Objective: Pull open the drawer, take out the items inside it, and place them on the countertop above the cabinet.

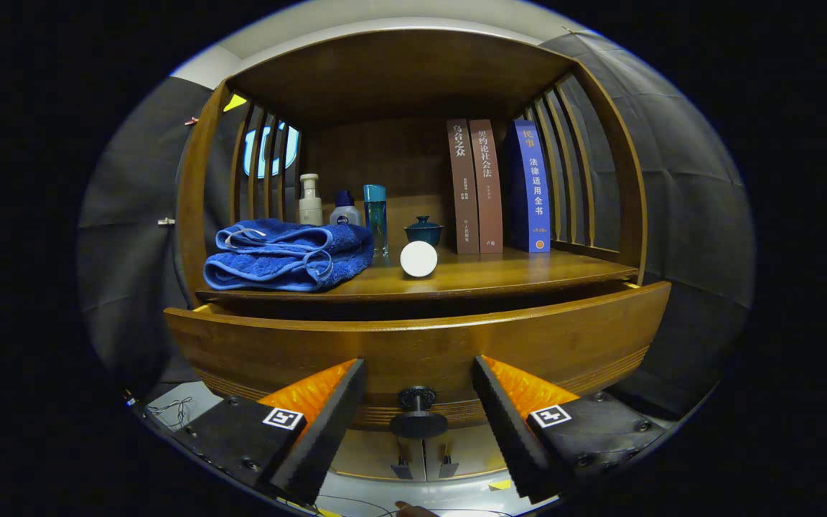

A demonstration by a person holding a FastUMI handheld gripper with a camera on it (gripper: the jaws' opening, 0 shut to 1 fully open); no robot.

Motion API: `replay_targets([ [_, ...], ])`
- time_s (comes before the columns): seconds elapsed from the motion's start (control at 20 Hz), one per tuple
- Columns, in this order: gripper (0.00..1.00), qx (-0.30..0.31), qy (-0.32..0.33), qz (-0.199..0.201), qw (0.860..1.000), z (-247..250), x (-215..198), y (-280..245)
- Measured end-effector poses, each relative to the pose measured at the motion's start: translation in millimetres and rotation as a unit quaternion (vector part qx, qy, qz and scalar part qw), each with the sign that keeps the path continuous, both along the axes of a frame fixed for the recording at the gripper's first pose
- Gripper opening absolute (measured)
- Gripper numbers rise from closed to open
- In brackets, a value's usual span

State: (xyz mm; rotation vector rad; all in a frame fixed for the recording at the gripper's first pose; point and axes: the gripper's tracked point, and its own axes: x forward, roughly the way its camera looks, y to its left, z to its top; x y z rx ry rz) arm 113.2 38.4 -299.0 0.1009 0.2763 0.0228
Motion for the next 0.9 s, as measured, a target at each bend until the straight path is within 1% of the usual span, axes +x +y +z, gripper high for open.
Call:
replay_targets([
  [0.25, 0.99, 0.0, -0.001, -0.001, 1.0, -2.0, 20.5, 1.6],
  [0.45, 0.99, -0.003, -0.002, -0.003, 1.0, -3.0, 28.4, 3.2],
  [0.75, 0.99, -0.002, -0.004, -0.008, 1.0, -3.9, 30.8, 2.2],
  [0.9, 0.99, 0.011, -0.004, 0.0, 1.0, -2.3, 30.0, 3.4],
])
